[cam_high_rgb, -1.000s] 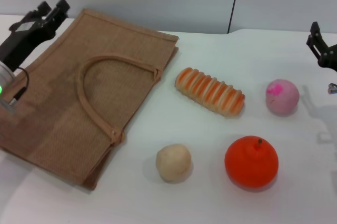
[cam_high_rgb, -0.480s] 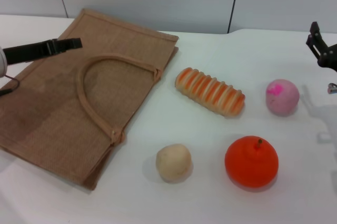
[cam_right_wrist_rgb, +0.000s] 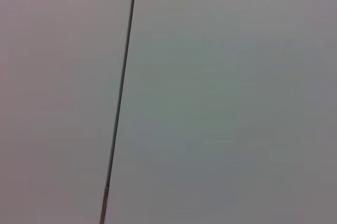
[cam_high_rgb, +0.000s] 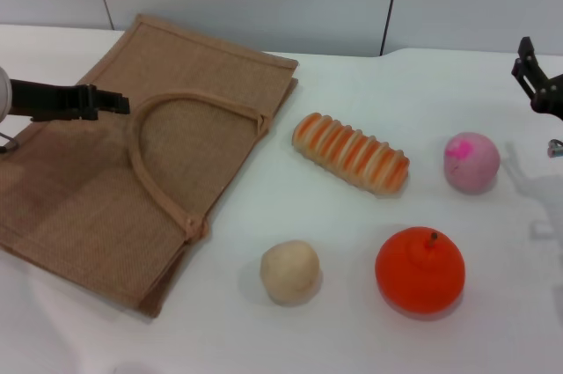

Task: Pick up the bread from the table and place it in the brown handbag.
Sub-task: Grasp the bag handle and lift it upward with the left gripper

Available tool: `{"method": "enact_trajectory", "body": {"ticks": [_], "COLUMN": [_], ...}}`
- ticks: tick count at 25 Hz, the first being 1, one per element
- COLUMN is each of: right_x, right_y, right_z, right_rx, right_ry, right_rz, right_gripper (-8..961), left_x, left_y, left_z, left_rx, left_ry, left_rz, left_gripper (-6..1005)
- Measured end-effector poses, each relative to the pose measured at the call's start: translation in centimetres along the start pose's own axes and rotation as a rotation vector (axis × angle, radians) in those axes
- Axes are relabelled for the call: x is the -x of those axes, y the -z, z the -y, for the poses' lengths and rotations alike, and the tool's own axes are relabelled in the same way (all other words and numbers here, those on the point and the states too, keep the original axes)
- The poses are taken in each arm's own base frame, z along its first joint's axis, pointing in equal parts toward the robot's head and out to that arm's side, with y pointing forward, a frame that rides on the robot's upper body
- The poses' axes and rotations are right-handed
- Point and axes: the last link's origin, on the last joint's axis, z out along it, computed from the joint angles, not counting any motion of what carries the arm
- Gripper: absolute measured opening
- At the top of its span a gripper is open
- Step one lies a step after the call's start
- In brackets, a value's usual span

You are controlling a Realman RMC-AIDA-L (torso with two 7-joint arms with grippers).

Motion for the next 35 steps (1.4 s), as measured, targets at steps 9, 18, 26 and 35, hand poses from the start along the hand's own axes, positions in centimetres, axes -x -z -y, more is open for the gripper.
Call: {"method": "enact_trajectory", "body": {"ticks": [9,18,26,35], "right_x": [0.1,0.2,0.1,0.1], "right_y": [-0.1,-0.1,-0.1,-0.1], "right_z": [0.0,0.0,0.1,0.1], "right_rx": [-0.001,-0.003,-0.005,-0.006], "right_ry": [-0.001,-0.002,-0.001,-0.001], "right_rz": [0.005,0.009,0.007,0.008], "right_gripper": [862,860,858,855], "left_x": [-0.3,0.4,0.6,1.1], "left_y": [-0.7,-2.6,-3.0,-3.8], "left_z": [-0.6,-1.6,-1.8,-2.0], "left_rx": [-0.003,0.007,-0.001,-0.014], "left_ry": [-0.037,-0.071,-0.079,-0.092], "left_rz": [0.000,0.033,0.061,0.082], "left_gripper": [519,507,497,486]}}
